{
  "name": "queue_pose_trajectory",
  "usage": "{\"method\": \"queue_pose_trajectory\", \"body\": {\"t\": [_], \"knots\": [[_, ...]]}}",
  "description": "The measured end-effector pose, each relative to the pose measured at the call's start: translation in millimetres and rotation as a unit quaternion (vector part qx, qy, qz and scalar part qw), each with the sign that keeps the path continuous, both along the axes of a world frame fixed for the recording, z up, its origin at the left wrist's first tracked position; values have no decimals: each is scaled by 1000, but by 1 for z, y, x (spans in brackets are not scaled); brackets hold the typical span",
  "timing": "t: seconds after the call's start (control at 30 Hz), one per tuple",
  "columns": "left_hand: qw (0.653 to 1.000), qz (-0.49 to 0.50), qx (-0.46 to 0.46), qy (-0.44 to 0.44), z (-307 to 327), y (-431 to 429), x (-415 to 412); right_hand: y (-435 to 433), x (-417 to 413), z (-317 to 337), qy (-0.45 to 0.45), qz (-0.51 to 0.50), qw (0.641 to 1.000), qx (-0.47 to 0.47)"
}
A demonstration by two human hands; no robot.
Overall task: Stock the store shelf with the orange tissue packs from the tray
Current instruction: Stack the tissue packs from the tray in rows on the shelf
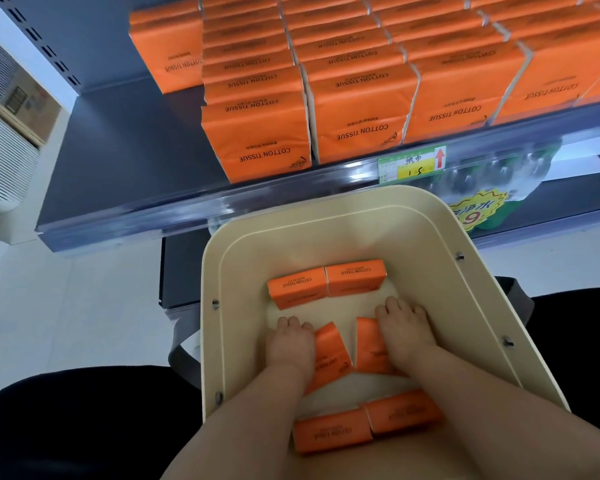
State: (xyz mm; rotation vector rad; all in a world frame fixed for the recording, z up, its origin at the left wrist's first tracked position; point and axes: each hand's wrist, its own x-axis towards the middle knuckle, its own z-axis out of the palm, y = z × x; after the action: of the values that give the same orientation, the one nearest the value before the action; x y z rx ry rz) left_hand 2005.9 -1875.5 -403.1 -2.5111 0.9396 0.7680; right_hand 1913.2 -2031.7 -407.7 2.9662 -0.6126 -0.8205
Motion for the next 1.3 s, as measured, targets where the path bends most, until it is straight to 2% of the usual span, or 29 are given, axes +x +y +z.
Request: {"method": "queue_pose_trajectory", "body": {"t": [0.07, 0.17, 0.23, 0.37, 0.53, 0.8, 0.93, 1.07, 1.3], "knots": [[998, 49, -15, 46, 2, 0, 0, 1, 0, 0, 13, -13, 1000, 21], [988, 106, -31, 110, 11, 1, 0, 0, 2, 3, 32, -52, 991, 115], [990, 84, -22, 114, 17, 1, -1, -1, 5, 13, 54, -64, 983, 162], [994, 52, -33, 93, 29, 1, -5, 0, 8, 30, 72, 10, 988, 137], [986, 83, -139, 33, 63, -4, 2, -1, 14, 60, -53, -9, 995, 88], [964, 72, -250, -61, 111, 7, 8, 2, 0, 116, -186, -38, 980, 55], [928, 44, -349, -120, 151, 12, 19, -1, 0, 159, -253, -45, 965, 51], [891, 40, -427, -153, 200, 17, 33, 0, 11, 205, -339, -6, 941, 20], [851, 62, -456, -252, 273, 36, 65, 11, 54, 280, -435, 22, 900, -18]]}}
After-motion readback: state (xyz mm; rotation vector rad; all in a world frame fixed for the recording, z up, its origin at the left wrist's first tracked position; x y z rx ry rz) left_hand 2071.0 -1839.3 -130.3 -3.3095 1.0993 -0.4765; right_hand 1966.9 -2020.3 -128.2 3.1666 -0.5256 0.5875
